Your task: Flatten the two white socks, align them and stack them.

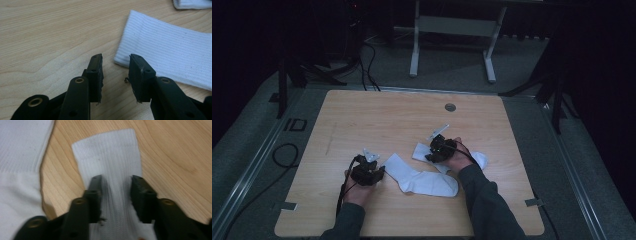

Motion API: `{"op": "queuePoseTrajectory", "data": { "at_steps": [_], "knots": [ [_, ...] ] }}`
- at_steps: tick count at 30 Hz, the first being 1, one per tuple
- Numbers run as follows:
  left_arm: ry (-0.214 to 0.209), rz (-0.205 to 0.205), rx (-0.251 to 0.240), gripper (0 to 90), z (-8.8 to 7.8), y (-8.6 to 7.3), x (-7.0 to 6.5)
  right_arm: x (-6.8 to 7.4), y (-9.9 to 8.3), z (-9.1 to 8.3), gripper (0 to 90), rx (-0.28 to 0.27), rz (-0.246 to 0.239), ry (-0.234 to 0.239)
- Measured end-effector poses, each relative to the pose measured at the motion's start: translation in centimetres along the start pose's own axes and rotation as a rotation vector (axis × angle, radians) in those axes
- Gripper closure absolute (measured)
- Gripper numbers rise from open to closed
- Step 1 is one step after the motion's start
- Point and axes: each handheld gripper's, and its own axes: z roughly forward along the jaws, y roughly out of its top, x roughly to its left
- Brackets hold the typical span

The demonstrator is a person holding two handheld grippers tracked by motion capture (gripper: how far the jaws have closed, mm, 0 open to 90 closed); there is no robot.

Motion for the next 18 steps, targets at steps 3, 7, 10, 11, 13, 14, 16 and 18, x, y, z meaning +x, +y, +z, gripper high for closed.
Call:
{"op": "queuePoseTrajectory", "data": {
  "at_steps": [3, 7, 10, 11, 13, 14, 16, 18],
  "knots": [
    [0.0, -0.002, -0.002, 63.3, 0.0, 0.0, 0.0, -0.2, -0.3, -0.2, 79.3, 0.004, 0.019, -0.006],
    [0.001, -0.003, -0.002, 63.4, 0.0, 0.0, 0.0, -0.6, -0.7, -0.4, 82.1, -0.01, 0.037, 0.001],
    [0.001, -0.004, -0.003, 63.4, 0.0, 0.0, 0.0, -0.7, -1.1, -0.6, 82.3, -0.018, 0.044, -0.003],
    [0.001, -0.004, -0.003, 63.4, 0.0, 0.0, 0.0, -0.7, -1.2, -0.6, 82.4, -0.02, 0.047, -0.003],
    [0.001, -0.004, -0.004, 63.4, 0.0, 0.0, 0.0, -0.9, -1.5, -0.8, 82.6, -0.021, 0.055, -0.004],
    [0.001, -0.005, -0.003, 63.5, 0.0, 0.0, 0.0, -1.0, -1.7, -0.9, 82.6, -0.022, 0.058, -0.005],
    [0.0, -0.005, -0.003, 63.7, 0.0, 0.0, -0.1, -1.2, -2.0, -1.1, 82.8, -0.02, 0.067, -0.007],
    [0.001, -0.005, -0.003, 64.0, 0.0, 0.0, -0.1, -1.3, -2.2, -1.3, 82.9, -0.017, 0.069, -0.009]
  ]
}}
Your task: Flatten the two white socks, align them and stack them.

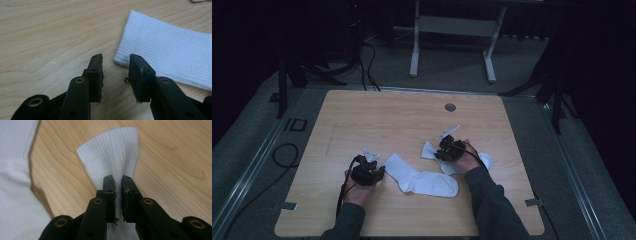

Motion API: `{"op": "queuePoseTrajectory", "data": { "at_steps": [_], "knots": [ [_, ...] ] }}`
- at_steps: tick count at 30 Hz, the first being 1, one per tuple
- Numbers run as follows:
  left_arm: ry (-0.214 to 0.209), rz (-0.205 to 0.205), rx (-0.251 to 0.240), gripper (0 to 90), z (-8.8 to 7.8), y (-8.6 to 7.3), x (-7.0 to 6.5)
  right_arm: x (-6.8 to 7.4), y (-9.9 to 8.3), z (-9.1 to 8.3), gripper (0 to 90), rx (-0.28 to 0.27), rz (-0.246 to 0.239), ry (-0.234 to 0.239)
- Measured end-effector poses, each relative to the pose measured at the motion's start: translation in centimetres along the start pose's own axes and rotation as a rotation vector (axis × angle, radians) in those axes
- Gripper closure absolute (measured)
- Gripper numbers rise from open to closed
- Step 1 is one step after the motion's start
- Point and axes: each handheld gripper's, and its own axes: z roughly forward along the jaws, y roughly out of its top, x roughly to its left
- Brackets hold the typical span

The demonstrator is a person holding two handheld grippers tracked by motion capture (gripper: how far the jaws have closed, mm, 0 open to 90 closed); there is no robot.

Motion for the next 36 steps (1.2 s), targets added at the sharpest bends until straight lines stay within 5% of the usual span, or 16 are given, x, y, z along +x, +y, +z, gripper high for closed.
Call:
{"op": "queuePoseTrajectory", "data": {
  "at_steps": [13, 36],
  "knots": [
    [0.0, 0.0, -0.002, 64.4, 0.0, 0.0, 0.0, -1.4, -3.2, -2.2, 83.4, -0.006, 0.078, -0.004],
    [0.0, -0.003, -0.006, 64.3, 0.0, -0.1, -0.1, 0.0, -4.2, -10.8, 83.3, -0.159, 0.025, -0.041]
  ]
}}
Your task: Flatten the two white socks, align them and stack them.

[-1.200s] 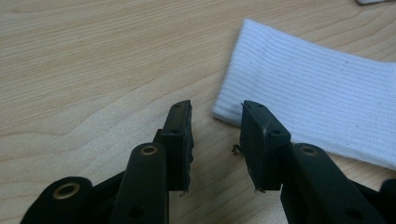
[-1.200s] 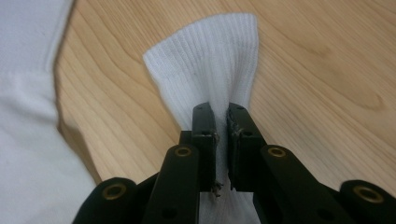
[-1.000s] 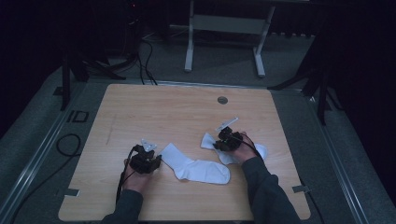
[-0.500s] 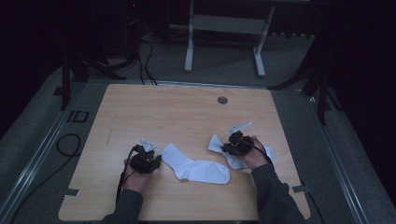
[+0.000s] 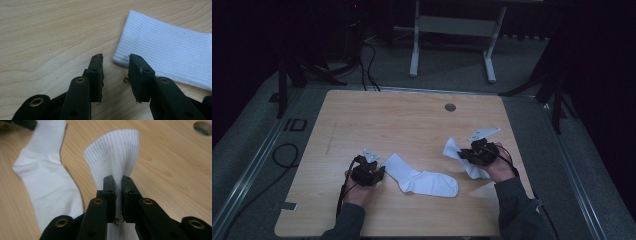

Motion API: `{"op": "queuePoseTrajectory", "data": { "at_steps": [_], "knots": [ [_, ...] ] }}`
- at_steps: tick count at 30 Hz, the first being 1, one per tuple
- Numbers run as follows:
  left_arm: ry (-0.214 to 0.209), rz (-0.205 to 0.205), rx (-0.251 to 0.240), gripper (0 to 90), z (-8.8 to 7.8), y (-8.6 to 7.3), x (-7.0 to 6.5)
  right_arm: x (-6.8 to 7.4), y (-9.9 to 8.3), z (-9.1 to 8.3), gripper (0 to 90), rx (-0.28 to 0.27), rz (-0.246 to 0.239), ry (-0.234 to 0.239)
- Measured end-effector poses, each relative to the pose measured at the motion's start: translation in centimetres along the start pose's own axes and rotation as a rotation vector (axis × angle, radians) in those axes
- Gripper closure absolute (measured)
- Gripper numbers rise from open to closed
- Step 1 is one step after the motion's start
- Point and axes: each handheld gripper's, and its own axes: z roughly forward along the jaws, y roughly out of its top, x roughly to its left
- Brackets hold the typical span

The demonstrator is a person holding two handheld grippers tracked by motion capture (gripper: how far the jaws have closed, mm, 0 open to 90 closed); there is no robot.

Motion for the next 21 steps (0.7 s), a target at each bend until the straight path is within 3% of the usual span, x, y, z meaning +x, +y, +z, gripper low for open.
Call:
{"op": "queuePoseTrajectory", "data": {
  "at_steps": [7, 21],
  "knots": [
    [0.0, 0.0, 0.001, 64.3, 0.0, 0.0, 0.0, 1.0, 1.3, -2.1, 83.1, -0.044, -0.034, 0.004],
    [-0.001, 0.003, 0.004, 64.2, 0.0, 0.0, 0.0, 4.0, 3.3, -6.0, 83.0, -0.192, -0.081, 0.088]
  ]
}}
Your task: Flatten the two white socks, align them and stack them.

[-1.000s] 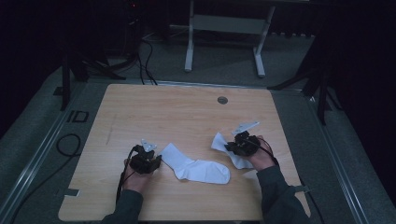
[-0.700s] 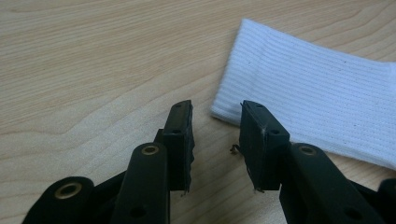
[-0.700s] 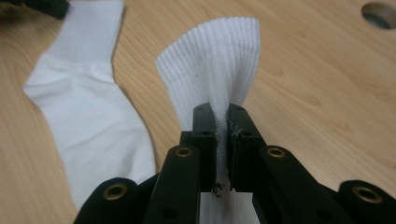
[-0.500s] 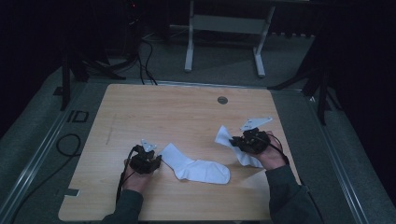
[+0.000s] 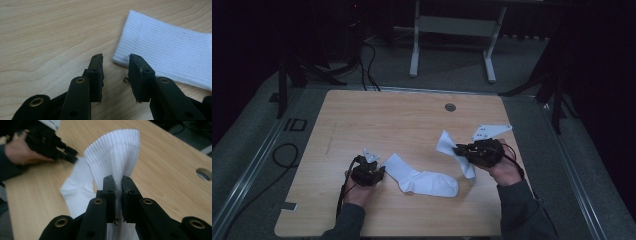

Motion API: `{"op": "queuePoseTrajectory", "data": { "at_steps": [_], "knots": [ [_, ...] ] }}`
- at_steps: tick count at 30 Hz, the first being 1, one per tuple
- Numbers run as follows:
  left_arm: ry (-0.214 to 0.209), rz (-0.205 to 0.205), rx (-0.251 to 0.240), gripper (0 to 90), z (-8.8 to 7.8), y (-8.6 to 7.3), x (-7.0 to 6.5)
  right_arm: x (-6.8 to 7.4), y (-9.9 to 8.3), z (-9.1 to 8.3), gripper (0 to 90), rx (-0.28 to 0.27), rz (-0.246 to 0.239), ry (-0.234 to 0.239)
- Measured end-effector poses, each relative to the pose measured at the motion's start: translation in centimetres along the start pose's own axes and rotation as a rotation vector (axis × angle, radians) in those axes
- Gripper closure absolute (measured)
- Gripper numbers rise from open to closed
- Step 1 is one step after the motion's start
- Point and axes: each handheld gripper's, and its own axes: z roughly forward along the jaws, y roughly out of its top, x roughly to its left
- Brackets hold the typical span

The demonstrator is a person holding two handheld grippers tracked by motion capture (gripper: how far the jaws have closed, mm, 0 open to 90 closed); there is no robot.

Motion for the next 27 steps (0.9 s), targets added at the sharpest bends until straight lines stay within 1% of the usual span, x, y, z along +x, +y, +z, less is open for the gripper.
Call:
{"op": "queuePoseTrajectory", "data": {
  "at_steps": [2, 4, 6, 11, 16, 19, 21, 25, 26, 27],
  "knots": [
    [0.0, 0.0, 0.0, 64.3, 0.0, 0.0, 0.0, 0.3, 0.3, -0.5, 82.9, -0.02, -0.006, 0.006],
    [0.001, -0.001, -0.001, 64.2, 0.0, 0.0, 0.0, 0.5, 0.5, -0.6, 83.0, -0.028, -0.011, 0.007],
    [0.001, -0.001, -0.002, 64.3, 0.0, 0.0, 0.0, 0.9, 0.8, -1.1, 83.0, -0.051, -0.017, 0.025],
    [0.0, -0.003, -0.002, 64.3, 0.0, 0.0, 0.0, 1.7, 1.1, -1.3, 82.9, -0.063, -0.029, 0.048],
    [0.001, -0.002, -0.001, 64.3, 0.0, 0.0, 0.0, 2.5, 1.5, -1.0, 82.8, -0.067, -0.044, 0.06],
    [0.001, -0.003, -0.002, 64.3, 0.0, 0.0, 0.0, 2.8, 1.6, 0.2, 82.7, -0.056, -0.034, 0.076],
    [0.0, -0.003, -0.002, 64.3, 0.0, 0.0, 0.0, 3.0, 1.6, 1.4, 82.7, -0.048, -0.024, 0.092],
    [0.0, -0.001, -0.002, 64.3, 0.0, 0.0, 0.0, 3.5, 1.4, 4.0, 82.7, -0.041, 0.013, 0.127],
    [0.0, -0.001, -0.002, 64.3, 0.0, 0.0, 0.0, 3.5, 1.4, 4.0, 82.7, -0.041, 0.013, 0.127],
    [0.0, 0.0, -0.002, 64.2, 0.0, 0.0, 0.0, 3.8, 1.4, 5.3, 82.7, -0.034, 0.028, 0.132]
  ]
}}
